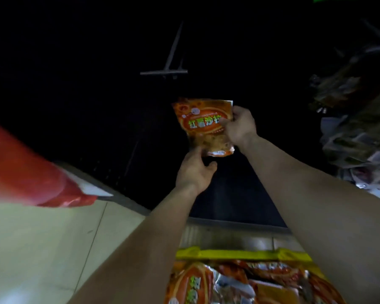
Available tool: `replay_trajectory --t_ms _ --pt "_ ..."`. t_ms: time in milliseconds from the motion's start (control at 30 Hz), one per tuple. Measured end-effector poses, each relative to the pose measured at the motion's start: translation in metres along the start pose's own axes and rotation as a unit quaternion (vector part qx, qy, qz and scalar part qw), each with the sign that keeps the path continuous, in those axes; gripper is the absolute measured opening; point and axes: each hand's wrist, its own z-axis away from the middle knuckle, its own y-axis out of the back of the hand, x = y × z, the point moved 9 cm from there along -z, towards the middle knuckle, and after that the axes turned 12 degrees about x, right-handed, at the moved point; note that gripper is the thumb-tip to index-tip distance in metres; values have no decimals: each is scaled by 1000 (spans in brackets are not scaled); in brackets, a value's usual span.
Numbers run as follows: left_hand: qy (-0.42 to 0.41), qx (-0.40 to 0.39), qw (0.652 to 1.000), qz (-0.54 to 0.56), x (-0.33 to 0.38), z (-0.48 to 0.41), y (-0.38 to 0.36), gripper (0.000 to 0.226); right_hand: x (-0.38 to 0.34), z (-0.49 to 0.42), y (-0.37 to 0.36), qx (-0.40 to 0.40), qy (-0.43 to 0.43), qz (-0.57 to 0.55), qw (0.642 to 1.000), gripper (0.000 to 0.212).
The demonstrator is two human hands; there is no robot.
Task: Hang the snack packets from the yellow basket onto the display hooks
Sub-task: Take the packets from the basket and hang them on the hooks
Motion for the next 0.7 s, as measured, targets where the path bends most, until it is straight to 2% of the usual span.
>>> replay_trajectory --t_ms 167,333,367,433,500,533,600,700 --pt "13 -15 999 -28 -16 -39 -21 58 8 -28 -27 -2 -12 -48 999 21" --pt "19 -50 997 -61 -19 -61 -43 69 10 -46 -35 -11 -14 -47 999 7" --pt "20 -51 996 -66 -19 -64 -45 70 10 -47 -33 -13 -9 -30 999 10" --pt "24 -53 996 -68 -18 -72 -48 72 13 -48 -27 -12 1 30 999 33" --pt "23 -56 995 -75 -18 -78 -49 76 27 -46 -20 -5 -33 71 997 58" --pt "19 -55 995 -83 -17 -81 -48 78 37 -43 -15 0 -62 77 995 62" --pt "15 -54 994 -98 -15 -87 -48 79 52 -38 -6 12 -85 93 992 58" --pt "14 -63 993 -102 -14 -85 -48 80 61 -26 -7 -27 -75 111 991 45"
